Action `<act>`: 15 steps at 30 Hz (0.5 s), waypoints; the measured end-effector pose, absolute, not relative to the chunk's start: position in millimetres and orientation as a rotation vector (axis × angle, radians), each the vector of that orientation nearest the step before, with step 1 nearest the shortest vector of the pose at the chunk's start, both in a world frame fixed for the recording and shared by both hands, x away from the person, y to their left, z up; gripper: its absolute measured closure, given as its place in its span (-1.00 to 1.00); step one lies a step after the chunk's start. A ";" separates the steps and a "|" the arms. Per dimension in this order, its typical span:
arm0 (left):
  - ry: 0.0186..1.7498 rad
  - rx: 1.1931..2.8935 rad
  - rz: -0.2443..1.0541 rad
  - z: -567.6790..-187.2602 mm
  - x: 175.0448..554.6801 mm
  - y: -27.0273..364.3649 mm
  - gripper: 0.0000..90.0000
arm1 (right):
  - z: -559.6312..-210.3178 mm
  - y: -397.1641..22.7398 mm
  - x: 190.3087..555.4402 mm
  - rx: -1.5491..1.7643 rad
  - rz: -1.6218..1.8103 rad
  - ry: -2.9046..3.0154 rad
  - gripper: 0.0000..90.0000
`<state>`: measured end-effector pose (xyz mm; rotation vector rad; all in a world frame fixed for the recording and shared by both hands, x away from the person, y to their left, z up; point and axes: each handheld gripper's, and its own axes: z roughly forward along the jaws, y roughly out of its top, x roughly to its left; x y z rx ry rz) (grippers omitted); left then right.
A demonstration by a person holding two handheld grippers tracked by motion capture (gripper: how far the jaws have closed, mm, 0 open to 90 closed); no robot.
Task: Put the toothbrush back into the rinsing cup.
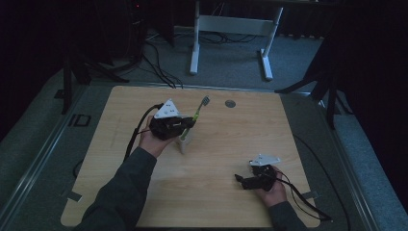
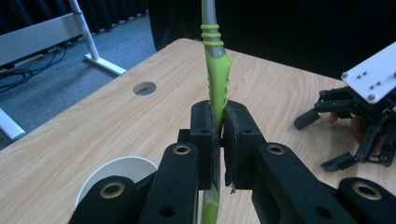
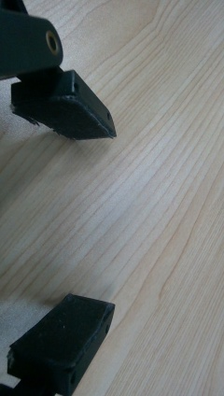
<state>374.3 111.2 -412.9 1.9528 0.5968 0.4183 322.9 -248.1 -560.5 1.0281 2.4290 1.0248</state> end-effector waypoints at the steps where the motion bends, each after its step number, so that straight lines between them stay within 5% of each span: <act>1: 0.600 1.947 0.421 -412.8 374.2 111.2 0.85 | -560.5 -248.0 322.8 1.029 1.025 2.429 -0.70; 15: 0.637 1.864 0.463 -413.7 376.3 113.0 0.85 | -560.5 -247.9 322.8 1.030 1.025 2.429 -0.70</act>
